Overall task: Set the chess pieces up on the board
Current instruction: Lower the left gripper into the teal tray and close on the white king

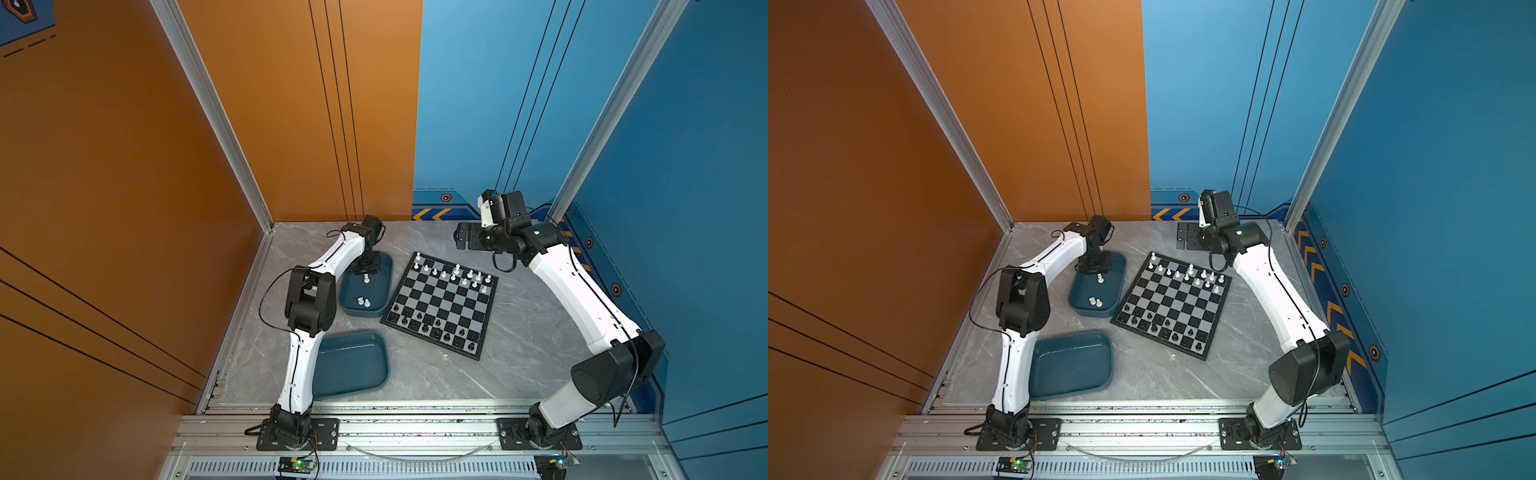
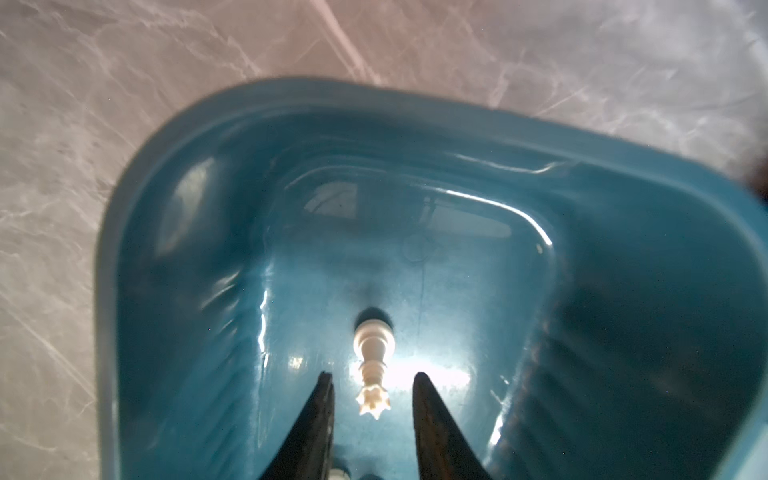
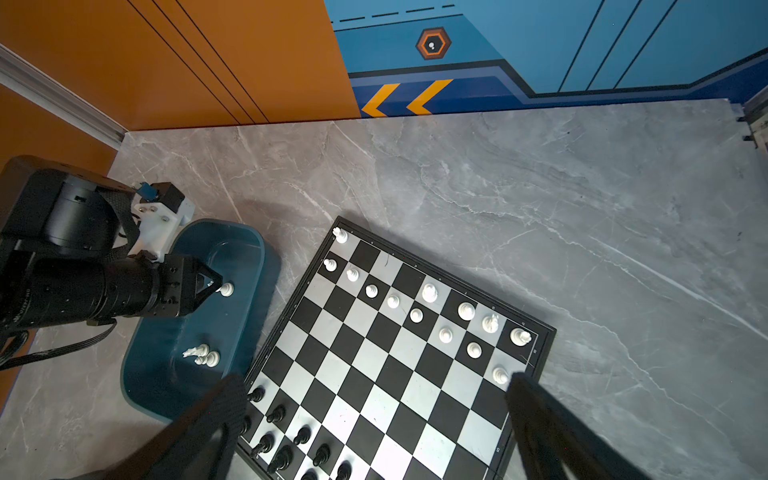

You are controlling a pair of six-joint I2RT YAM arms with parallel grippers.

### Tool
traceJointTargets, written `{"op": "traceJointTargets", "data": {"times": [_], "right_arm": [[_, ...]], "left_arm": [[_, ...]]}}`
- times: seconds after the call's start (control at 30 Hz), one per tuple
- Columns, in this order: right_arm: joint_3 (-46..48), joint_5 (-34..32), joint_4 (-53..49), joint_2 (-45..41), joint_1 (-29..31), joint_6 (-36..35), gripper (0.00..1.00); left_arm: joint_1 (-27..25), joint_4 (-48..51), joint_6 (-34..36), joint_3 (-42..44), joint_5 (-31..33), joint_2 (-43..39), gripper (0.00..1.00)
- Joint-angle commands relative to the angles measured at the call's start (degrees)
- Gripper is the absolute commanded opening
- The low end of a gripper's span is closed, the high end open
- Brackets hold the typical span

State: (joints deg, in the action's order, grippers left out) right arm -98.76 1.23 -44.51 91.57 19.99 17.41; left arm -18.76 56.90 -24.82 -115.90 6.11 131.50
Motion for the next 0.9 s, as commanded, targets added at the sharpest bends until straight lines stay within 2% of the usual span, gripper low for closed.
{"op": "traceJointTargets", "data": {"times": [0.0,0.13,0.23,0.63,0.87], "right_arm": [[0.8,-1.0,-1.3,-2.2,-0.2,0.0,1.00],[1.0,-0.9,-1.4,-2.2,-0.6,-0.1,1.00],[0.9,-0.9,-1.5,-2.2,-0.7,-0.3,1.00],[1.7,-1.0,-1.9,-3.0,-1.2,-0.6,1.00],[2.3,-1.1,-1.9,-3.8,-1.3,-0.6,1.00]], "left_arm": [[0.2,2.2,0.8,-1.4,1.4,1.0,0.33],[0.1,2.2,0.6,-1.3,1.4,1.4,0.31],[-0.1,2.2,0.4,-1.2,1.4,1.6,0.26],[-0.3,2.2,0.5,-2.4,1.8,2.7,0.21],[-0.3,2.4,0.7,-3.4,1.7,2.8,0.09]]}}
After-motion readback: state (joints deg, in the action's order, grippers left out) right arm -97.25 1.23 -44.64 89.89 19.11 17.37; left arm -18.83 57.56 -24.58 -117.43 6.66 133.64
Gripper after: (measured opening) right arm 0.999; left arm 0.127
